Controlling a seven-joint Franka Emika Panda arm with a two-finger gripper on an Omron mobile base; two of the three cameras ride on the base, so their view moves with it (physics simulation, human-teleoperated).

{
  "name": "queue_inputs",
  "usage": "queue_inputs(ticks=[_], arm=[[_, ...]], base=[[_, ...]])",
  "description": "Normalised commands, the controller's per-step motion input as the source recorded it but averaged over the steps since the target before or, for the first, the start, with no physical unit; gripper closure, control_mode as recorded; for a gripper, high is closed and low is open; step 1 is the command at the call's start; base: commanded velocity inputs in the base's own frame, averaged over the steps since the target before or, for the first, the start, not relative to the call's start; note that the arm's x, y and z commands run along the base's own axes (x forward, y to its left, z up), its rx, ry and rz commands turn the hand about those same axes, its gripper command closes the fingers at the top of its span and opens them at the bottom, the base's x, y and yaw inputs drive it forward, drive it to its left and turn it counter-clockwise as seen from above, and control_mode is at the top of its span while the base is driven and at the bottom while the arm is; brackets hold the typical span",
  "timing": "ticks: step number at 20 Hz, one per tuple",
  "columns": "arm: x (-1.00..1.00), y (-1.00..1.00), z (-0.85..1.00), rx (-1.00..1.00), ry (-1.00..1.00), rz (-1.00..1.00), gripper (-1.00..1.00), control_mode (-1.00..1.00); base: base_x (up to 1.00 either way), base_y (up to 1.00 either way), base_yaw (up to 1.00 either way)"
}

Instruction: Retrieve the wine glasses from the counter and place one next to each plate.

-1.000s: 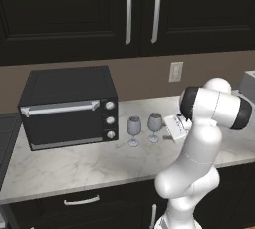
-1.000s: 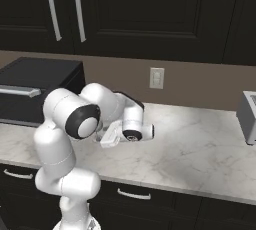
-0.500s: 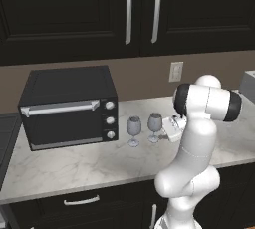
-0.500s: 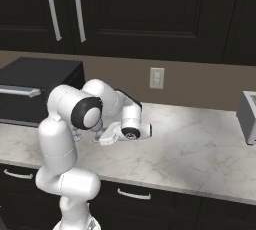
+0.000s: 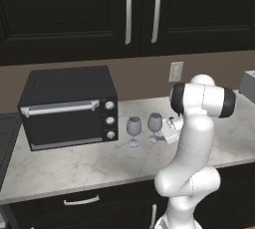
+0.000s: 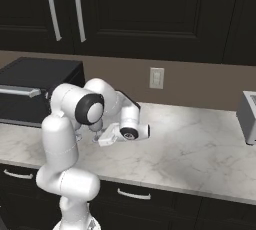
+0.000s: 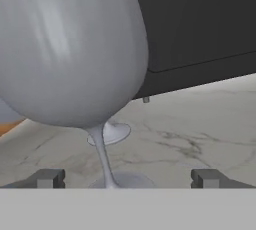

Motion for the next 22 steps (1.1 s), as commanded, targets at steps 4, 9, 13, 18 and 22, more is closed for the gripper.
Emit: queue_inputs(ticks=[4,9,13,18,22], arm=[[0.3,0.0,-0.1,0.0,0.0,0.0,-1.0,-1.0],[0.26,0.05,-0.1,0.0,0.0,0.0,-1.0,-1.0],[0.17,0.09,-0.09,0.0,0.0,0.0,-1.0,-1.0],[0.06,0.1,-0.09,0.0,0.0,0.0,1.0,-1.0],[0.01,0.11,-0.1,0.0,0.0,0.0,1.0,-1.0]], base=[[0.0,0.0,0.0],[0.0,0.0,0.0],[0.0,0.0,0.0],[0.0,0.0,0.0],[0.0,0.0,0.0]])
